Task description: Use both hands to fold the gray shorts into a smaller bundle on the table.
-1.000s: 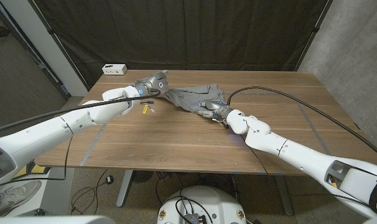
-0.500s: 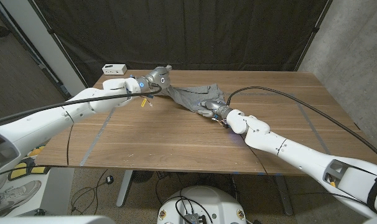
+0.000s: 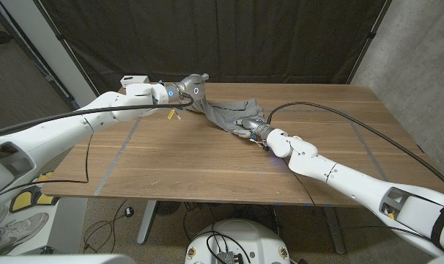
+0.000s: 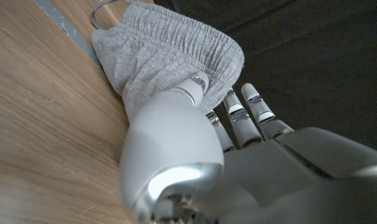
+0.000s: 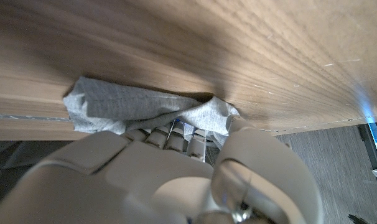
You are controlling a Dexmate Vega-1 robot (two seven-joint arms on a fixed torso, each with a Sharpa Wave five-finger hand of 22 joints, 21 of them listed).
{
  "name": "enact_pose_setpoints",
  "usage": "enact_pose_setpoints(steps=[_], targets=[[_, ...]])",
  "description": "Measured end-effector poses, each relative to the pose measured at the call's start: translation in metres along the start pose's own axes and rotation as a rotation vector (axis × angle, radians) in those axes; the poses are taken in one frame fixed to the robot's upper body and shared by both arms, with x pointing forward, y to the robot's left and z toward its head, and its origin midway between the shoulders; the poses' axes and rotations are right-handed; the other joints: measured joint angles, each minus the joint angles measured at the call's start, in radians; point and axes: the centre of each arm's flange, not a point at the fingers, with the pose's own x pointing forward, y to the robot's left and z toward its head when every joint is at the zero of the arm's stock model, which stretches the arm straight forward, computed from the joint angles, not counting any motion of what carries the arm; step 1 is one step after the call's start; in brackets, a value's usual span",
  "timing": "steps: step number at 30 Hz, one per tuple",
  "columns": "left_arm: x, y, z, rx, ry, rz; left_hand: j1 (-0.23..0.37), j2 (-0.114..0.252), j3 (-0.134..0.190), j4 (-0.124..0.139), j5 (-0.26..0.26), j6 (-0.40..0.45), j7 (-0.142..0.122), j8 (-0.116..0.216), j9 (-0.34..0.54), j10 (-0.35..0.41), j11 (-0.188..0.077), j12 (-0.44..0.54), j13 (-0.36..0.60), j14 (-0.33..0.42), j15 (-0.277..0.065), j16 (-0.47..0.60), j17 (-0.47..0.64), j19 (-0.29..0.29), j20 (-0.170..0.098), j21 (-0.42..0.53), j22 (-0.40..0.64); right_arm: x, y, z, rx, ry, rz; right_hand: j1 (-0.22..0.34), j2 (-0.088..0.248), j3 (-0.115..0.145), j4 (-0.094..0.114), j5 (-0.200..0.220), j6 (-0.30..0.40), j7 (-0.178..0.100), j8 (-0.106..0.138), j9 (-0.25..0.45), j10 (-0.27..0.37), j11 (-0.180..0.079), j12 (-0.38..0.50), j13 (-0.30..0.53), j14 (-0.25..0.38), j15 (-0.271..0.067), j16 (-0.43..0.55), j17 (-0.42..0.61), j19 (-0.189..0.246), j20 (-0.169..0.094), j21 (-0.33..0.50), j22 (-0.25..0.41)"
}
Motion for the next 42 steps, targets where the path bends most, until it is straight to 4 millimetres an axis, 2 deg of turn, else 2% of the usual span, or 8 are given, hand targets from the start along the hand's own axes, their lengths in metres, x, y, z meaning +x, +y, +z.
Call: enact_pose_setpoints(steps=[1,2,4,6,9,10,37,42], targets=[[0.0,0.0,0.001,0.002,-0.004,0.004,0.0,0.0,0.0,0.0,0.0,0.0,0.0,0.0,0.0,0.0,0.0,0.0,0.0,0.0,0.0,0.0,0.0,0.0,0.0,0.0,0.0,0.0,0.0,0.0,0.0,0.001,0.0,0.0,0.0,0.0,0.0,0.0,0.0,0.0,0.0,0.0,0.0,0.0,0.0,-0.001,0.0,0.0,0.001,-0.001,0.0,0.0,-0.002,0.0],[0.008,0.002,-0.007,0.015,-0.003,0.014,0.0,0.0,0.0,0.0,-0.006,0.0,0.0,0.0,0.0,0.0,0.0,0.0,0.0,0.0,0.0,0.0,0.0,0.0,0.0,0.0,0.0,-0.001,0.001,-0.001,0.0,0.001,0.001,0.0,0.0,0.0,0.0,0.0,0.0,0.0,0.0,-0.001,0.0,0.0,0.0,-0.002,0.0,0.0,0.001,-0.003,0.0,0.0,-0.004,0.0],[0.008,0.003,-0.005,0.022,-0.013,0.024,0.0,0.0,0.0,0.0,-0.007,0.0,0.0,0.0,0.0,0.0,0.0,0.0,0.002,0.0,0.0,0.0,0.0,0.0,0.0,0.004,0.0,-0.002,0.002,-0.001,0.0,0.0,0.002,0.0,0.0,0.002,-0.002,0.0,0.0,0.0,-0.001,-0.003,-0.002,-0.002,-0.003,-0.005,-0.009,-0.009,0.001,-0.004,-0.025,-0.025,-0.004,0.0],[0.017,0.005,-0.015,0.04,-0.015,0.038,0.0,0.0,0.0,0.0,-0.007,0.0,0.0,0.0,0.0,0.0,0.0,0.0,0.004,0.0,0.0,0.0,0.0,0.0,0.0,0.004,0.0,-0.003,0.003,-0.001,-0.001,-0.001,0.001,0.0,0.0,0.004,-0.004,0.0,0.0,0.0,-0.003,-0.003,-0.002,-0.001,-0.003,-0.006,-0.011,-0.011,0.001,-0.004,-0.027,-0.024,-0.004,0.0],[0.017,0.006,-0.013,0.045,-0.024,0.048,0.0,0.0,0.0,0.0,-0.007,0.0,0.0,0.0,0.0,0.0,0.0,-0.001,0.004,0.0,0.0,0.003,0.0,0.0,0.0,0.004,0.0,-0.005,0.004,-0.001,-0.002,-0.004,0.002,0.0,0.0,0.004,-0.004,0.0,0.0,0.0,-0.003,-0.002,-0.002,-0.001,0.0,-0.005,-0.011,-0.011,0.001,-0.004,-0.026,-0.024,-0.004,0.0],[0.023,0.01,-0.02,0.058,-0.025,0.061,0.0,0.0,0.0,0.0,-0.007,0.0,0.0,0.0,0.0,0.0,0.0,-0.001,0.004,0.0,0.0,0.004,0.0,0.0,0.0,0.004,0.0,-0.005,0.004,-0.001,-0.005,-0.004,0.0,0.0,0.0,0.007,-0.001,0.0,0.0,0.0,-0.003,-0.002,-0.002,-0.001,0.001,-0.005,-0.011,-0.011,0.001,-0.004,-0.026,-0.024,-0.004,0.0],[0.057,0.048,-0.042,0.146,-0.089,0.191,0.0,0.0,0.0,0.0,-0.007,0.0,0.0,0.006,-0.005,-0.005,-0.005,-0.001,0.013,0.0,0.0,0.004,0.005,0.0,0.0,0.008,0.0,-0.013,0.009,0.002,-0.032,-0.036,-0.001,-0.008,-0.008,0.017,-0.002,0.0,0.003,-0.004,-0.004,-0.002,-0.002,-0.001,0.0,0.0,-0.011,-0.011,0.001,-0.011,-0.024,-0.026,-0.011,0.0],[0.068,0.06,-0.047,0.163,-0.096,0.217,0.0,0.0,0.0,0.0,-0.007,-0.005,-0.005,0.009,-0.005,-0.005,-0.005,-0.001,0.013,0.0,0.0,0.004,0.005,0.0,0.0,0.008,0.0,-0.013,0.009,0.005,-0.038,-0.051,-0.001,-0.008,-0.008,0.021,-0.006,0.0,0.003,-0.004,-0.004,-0.002,-0.002,-0.001,0.0,0.0,-0.011,-0.011,-0.002,-0.011,-0.024,-0.026,-0.015,0.0]])
